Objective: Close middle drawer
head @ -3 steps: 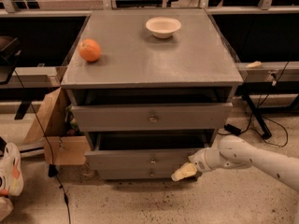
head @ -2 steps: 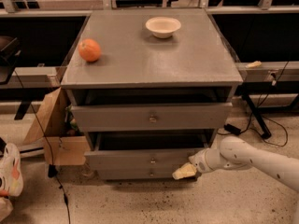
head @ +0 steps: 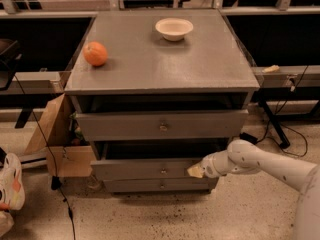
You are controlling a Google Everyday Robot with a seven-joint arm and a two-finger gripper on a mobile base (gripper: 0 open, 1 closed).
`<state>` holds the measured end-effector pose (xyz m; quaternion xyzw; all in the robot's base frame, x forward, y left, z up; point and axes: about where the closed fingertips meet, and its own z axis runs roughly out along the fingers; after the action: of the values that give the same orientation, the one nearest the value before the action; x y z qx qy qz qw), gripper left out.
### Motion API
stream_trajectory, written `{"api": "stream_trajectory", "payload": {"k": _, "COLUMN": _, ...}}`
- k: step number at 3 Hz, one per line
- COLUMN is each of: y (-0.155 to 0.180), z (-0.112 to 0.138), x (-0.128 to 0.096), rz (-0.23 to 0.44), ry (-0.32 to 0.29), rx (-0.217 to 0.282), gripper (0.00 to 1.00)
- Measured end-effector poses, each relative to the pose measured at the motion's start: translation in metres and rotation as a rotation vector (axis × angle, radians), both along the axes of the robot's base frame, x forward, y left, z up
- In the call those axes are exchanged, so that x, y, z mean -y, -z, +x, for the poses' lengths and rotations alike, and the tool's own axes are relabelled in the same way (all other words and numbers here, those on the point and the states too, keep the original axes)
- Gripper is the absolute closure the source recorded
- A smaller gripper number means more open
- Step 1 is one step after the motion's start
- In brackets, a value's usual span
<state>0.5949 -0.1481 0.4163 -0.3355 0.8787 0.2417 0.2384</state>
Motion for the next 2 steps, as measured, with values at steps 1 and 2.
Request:
{"api": "stream_trajectory", "payload": {"k": 1, "y": 0.000, "z": 0.000, "x": 0.000, "rz": 0.000, "ry": 0.000, "rx": 0.000, "gripper": 0.96}}
{"api": "stream_trajectory", "payload": {"k": 2, "y": -0.006, "z": 0.011, "x": 0.004, "rz": 0.000, "ry": 0.016, "rx": 0.018, "gripper": 1.00}}
